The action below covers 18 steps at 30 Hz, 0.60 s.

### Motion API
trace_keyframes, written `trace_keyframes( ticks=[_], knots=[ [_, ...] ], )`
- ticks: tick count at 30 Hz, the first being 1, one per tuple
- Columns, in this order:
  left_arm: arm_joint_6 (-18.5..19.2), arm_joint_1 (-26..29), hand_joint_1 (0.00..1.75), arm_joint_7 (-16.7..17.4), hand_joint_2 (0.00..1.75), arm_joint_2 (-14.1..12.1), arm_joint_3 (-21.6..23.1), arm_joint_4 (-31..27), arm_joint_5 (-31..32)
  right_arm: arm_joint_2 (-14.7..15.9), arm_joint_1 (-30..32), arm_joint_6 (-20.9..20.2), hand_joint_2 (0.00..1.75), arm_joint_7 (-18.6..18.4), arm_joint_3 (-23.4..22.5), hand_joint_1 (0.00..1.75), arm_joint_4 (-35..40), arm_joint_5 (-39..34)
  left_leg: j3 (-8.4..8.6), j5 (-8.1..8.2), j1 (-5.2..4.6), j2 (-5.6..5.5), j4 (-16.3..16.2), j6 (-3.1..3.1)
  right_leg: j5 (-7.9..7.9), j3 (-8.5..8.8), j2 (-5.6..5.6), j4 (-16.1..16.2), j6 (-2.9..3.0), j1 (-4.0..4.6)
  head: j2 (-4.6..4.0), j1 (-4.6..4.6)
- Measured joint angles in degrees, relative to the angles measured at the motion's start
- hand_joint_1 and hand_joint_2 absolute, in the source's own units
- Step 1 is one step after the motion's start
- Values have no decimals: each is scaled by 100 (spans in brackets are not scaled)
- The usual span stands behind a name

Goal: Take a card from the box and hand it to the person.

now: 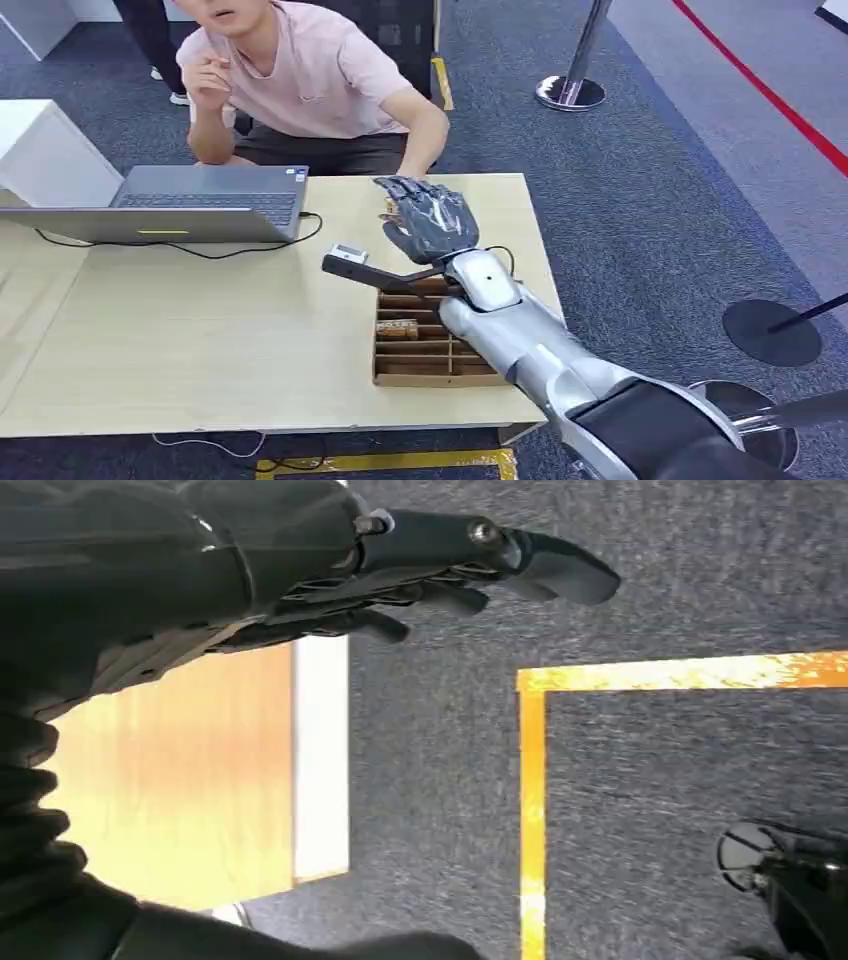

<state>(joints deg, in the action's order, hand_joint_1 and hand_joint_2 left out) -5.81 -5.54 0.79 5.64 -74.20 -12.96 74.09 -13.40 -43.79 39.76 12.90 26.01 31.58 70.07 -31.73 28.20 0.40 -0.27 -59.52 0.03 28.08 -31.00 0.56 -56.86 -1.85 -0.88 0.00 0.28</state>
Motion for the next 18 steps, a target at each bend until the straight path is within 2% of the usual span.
trace_keyframes(
  ticks=[5, 8, 11, 14, 18],
  knots=[
    [-4, 0, 0, 24, 0, -11, 0, 0, 0, 2, -28, 0, 175, -13, -135, 0, -96, -26, 0, 0, 0, 0, 0, 0, 0, 0, 0, 0, 0, 0, 0, 0],
    [-4, 0, 0, 35, 0, -13, 0, 0, -7, 2, -86, -46, 175, 113, -284, 0, -175, -396, 0, 0, -1, 0, 0, 0, 0, 0, -1, 0, 0, -1, 0, 0],
    [-4, 0, 0, 68, 0, -13, 0, 0, -39, 2, -180, -445, 175, 227, -534, 0, -256, -1186, 0, 0, -1, 0, -1, 0, -1, 0, 0, 0, -2, -1, 0, 2],
    [-7, 1, 0, 83, 0, -17, 0, 0, -72, 43, -274, -1100, 175, 312, -891, 0, -273, -2096, 1, 0, -1, 0, -2, 1, -2, -1, -1, 1, -2, -1, 0, 0],
    [-9, 5, 0, 94, 0, -44, 0, 0, -140, 263, -374, -1797, 175, 426, -1377, 0, -262, -3142, -3, -2, -2, -2, -7, 4, -4, -1, 3, 1, -5, -1, 0, 0]
  ],
)
